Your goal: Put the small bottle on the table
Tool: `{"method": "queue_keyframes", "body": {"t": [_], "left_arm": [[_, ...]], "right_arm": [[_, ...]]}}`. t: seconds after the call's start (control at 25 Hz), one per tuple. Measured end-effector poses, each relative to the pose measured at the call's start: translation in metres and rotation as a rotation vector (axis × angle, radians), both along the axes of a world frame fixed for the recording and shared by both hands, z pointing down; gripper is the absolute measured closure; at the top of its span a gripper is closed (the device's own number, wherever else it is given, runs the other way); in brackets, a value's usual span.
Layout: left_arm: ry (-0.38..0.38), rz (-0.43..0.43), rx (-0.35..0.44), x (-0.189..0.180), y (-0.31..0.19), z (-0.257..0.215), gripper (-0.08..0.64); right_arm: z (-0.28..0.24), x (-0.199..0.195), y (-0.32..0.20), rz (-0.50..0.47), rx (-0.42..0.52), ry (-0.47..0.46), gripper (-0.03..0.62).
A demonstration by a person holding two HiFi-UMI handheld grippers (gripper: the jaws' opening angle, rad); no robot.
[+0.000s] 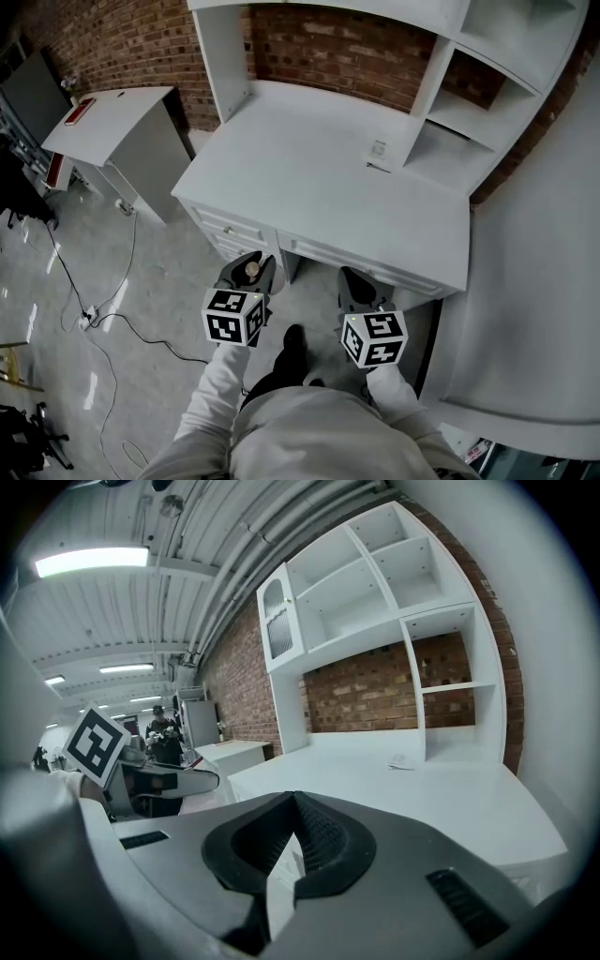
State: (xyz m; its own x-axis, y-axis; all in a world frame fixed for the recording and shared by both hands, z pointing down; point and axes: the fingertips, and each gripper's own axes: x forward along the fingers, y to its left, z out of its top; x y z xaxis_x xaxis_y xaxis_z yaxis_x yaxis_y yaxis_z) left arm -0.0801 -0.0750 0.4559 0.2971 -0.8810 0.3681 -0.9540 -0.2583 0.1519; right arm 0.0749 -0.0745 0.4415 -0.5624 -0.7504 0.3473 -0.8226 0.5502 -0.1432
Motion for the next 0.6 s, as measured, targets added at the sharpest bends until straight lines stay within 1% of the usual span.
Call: {"method": "queue_keyframes", "body": {"t": [0.36, 0.6], "left_arm": [[-0.009, 0.041, -0.008, -0.017, -0.084, 0.010, 0.449], [0.002, 0.076, -0.015, -0.020, -0.132, 0.014, 0.449]], "right_arm": [[0.002, -0.021, -0.066, 0.031, -0.015, -0.003, 0.565], [0.009, -0.028, -0.100, 0.089, -0.053, -0.037, 0.565]]}}
